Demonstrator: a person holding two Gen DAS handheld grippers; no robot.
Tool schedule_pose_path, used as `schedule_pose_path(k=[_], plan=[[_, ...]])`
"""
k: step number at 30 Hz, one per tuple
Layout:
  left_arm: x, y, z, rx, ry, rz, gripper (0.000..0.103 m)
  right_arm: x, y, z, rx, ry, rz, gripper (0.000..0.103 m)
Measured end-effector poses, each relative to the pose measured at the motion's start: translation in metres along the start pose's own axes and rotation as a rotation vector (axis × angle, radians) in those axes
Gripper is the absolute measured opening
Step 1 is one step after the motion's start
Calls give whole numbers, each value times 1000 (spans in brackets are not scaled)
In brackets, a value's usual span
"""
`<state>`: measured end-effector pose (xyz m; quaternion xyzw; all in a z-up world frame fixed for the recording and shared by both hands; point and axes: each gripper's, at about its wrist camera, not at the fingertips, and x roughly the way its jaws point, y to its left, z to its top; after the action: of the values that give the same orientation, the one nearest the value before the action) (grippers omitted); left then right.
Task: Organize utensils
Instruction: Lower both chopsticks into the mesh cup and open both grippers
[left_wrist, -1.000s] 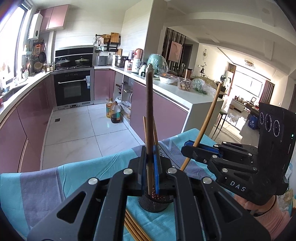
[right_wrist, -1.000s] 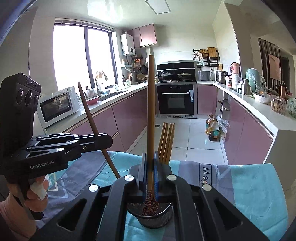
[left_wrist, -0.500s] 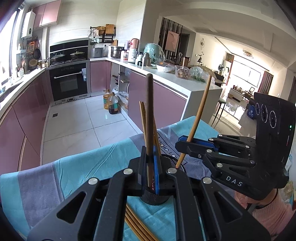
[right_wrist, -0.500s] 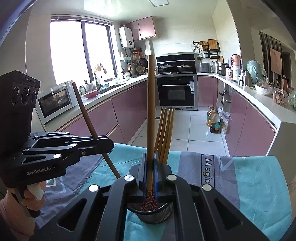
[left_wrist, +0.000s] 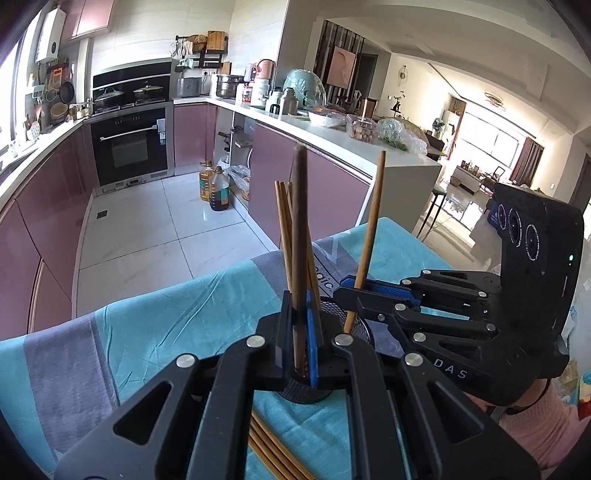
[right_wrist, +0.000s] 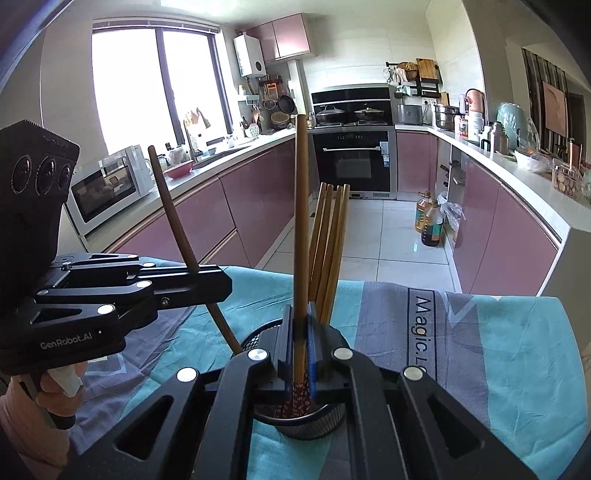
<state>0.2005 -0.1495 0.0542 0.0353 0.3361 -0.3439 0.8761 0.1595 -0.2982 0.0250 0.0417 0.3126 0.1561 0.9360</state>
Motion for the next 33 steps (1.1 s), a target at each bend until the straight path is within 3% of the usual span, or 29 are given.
schedule_pose_path(k=[18, 28, 31, 33], plan=[[49, 18, 19, -67, 55, 28, 7, 32, -27, 2, 104, 53, 2, 8], [64, 19, 8, -78, 84, 32, 8, 34, -29, -3, 101, 48, -16, 9], [60, 22, -1, -90, 71, 35, 8, 30, -27, -5, 92, 34, -28, 16], [55, 24, -6, -91, 52, 43, 11, 25, -24, -8, 80, 17, -41, 27]])
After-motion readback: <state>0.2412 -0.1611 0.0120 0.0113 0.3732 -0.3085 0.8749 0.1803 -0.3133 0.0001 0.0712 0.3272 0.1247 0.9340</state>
